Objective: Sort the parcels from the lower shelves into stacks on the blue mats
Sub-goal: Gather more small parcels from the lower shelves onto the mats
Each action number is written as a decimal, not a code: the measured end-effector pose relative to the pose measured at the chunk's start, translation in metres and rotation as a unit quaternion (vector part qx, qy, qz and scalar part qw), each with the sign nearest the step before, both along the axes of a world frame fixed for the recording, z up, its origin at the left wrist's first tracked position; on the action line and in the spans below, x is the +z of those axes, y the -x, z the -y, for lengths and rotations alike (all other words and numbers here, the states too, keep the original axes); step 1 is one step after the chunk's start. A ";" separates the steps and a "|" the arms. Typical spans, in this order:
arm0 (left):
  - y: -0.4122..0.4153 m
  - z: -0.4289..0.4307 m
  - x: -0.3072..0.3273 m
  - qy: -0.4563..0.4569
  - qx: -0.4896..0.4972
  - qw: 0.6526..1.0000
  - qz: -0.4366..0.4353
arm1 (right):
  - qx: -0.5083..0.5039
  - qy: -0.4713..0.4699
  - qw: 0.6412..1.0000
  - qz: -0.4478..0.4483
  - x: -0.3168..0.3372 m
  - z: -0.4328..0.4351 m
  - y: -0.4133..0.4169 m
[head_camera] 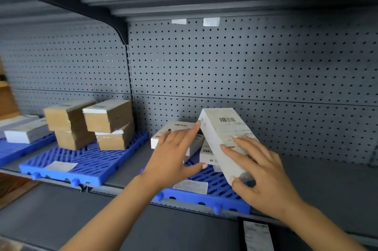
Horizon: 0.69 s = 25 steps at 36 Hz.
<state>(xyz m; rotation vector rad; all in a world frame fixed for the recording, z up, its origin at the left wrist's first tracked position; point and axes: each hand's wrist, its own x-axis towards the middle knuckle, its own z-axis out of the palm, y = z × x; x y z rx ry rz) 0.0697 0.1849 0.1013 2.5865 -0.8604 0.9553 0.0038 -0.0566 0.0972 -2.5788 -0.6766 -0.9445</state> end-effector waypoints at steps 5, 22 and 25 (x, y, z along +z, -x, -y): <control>0.057 0.018 -0.012 0.040 -0.027 0.998 -0.045 | 0.059 0.006 0.998 0.007 0.002 -0.003 0.019; 0.169 -0.029 -0.043 0.215 0.055 0.975 0.006 | 0.332 -0.034 0.942 0.036 -0.005 -0.098 0.064; 0.181 -0.057 -0.040 0.216 0.082 0.973 0.019 | 0.373 -0.056 0.926 0.033 -0.003 -0.122 0.060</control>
